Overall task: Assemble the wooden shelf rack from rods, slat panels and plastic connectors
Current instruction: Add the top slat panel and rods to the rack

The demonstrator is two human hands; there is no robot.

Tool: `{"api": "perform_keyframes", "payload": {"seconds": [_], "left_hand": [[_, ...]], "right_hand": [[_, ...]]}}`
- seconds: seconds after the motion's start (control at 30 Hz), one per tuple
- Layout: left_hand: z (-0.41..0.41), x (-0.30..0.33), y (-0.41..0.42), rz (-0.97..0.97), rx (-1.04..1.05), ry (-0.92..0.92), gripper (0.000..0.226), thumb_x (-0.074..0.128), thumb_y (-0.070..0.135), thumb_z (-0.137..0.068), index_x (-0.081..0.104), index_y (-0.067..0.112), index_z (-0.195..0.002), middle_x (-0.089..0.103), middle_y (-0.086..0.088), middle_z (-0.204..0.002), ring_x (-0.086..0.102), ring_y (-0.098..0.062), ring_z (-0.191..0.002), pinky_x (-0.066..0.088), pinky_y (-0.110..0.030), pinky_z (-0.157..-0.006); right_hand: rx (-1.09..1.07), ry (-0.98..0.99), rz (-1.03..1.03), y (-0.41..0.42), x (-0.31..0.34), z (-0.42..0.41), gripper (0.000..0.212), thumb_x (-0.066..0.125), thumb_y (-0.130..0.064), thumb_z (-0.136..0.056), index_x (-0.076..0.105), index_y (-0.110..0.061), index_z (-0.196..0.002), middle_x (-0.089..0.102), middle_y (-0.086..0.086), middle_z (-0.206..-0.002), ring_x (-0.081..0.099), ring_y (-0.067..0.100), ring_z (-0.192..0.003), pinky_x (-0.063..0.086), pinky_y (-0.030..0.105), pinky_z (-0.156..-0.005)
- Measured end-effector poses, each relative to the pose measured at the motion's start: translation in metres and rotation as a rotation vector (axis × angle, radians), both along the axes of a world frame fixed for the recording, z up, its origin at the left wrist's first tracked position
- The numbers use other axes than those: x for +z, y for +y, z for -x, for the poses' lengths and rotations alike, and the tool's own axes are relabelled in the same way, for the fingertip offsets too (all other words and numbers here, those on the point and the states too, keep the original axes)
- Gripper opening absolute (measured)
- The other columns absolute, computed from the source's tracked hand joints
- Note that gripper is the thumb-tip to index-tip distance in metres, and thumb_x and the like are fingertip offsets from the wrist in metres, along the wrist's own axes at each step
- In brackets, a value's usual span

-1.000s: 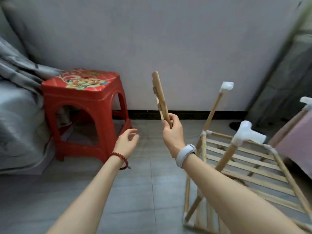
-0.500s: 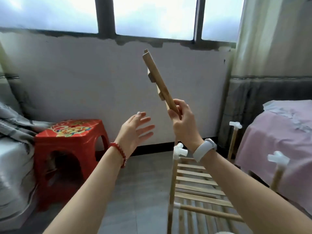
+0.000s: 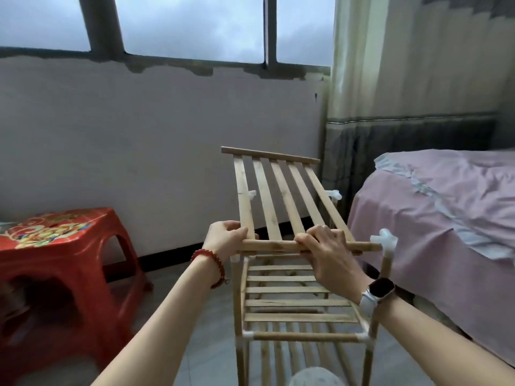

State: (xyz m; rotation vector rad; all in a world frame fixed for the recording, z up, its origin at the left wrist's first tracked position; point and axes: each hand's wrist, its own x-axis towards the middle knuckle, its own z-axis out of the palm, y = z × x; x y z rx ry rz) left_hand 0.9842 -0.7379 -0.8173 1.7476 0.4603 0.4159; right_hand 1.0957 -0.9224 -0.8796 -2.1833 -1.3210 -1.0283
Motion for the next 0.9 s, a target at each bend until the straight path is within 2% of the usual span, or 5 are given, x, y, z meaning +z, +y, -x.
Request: {"api": "perform_keyframes", "payload": {"seconds": [0.17,0.27,0.53,0.8,0.9], "left_hand": [[-0.011,-0.016,-0.009,0.026,0.037,-0.026,0.015,0.047,0.008,-0.095,0.061,0.014,-0.093,0.069,0.001,-0.074,0.063,-0.007,-0.067,0.051,-0.015,-0.057],[-0.018,-0.017,-0.012,0.039,0.026,-0.076,0.017,0.046,0.006,-0.095,0.062,0.012,-0.093,0.068,0.002,-0.074,0.061,-0.006,-0.067,0.046,-0.01,-0.049],[-0.033,-0.012,0.011,-0.254,-0.058,-0.004,0.025,0.05,0.017,-0.094,0.064,0.005,-0.111,0.068,-0.008,-0.101,0.064,-0.021,-0.097,0.049,-0.036,-0.093],[-0.044,-0.01,0.009,-0.442,-0.088,0.013,0.022,0.048,0.017,-0.093,0.065,0.022,-0.079,0.069,-0.014,-0.093,0.063,-0.027,-0.092,0.049,-0.042,-0.091],[-0.048,-0.013,0.01,-0.398,-0.078,0.014,0.024,0.049,0.02,-0.095,0.067,0.009,-0.107,0.065,-0.005,-0.097,0.06,-0.02,-0.096,0.046,-0.029,-0.089]], "right_hand": [[-0.053,-0.174,0.078,0.002,-0.01,-0.003,0.037,0.065,-0.033,-0.076,0.049,-0.023,-0.108,0.055,-0.002,-0.1,0.053,0.018,-0.086,0.041,0.034,-0.077],[-0.107,-0.263,0.052,0.014,-0.002,-0.002,0.034,0.052,-0.043,-0.082,0.049,-0.025,-0.11,0.054,-0.002,-0.096,0.05,0.017,-0.084,0.045,0.034,-0.069],[0.125,-0.275,0.208,0.031,0.007,-0.019,0.034,0.043,-0.033,-0.09,0.05,-0.017,-0.12,0.066,-0.004,-0.066,0.059,0.015,-0.058,0.054,0.031,-0.066],[0.241,-0.184,0.22,0.027,0.014,-0.03,0.025,0.044,-0.028,-0.086,0.049,-0.017,-0.107,0.057,-0.004,-0.054,0.05,0.013,-0.038,0.047,0.023,-0.042],[0.221,-0.207,0.243,0.028,0.014,-0.033,0.023,0.04,-0.029,-0.088,0.052,-0.015,-0.102,0.057,-0.005,-0.053,0.048,0.013,-0.036,0.049,0.026,-0.042]]}}
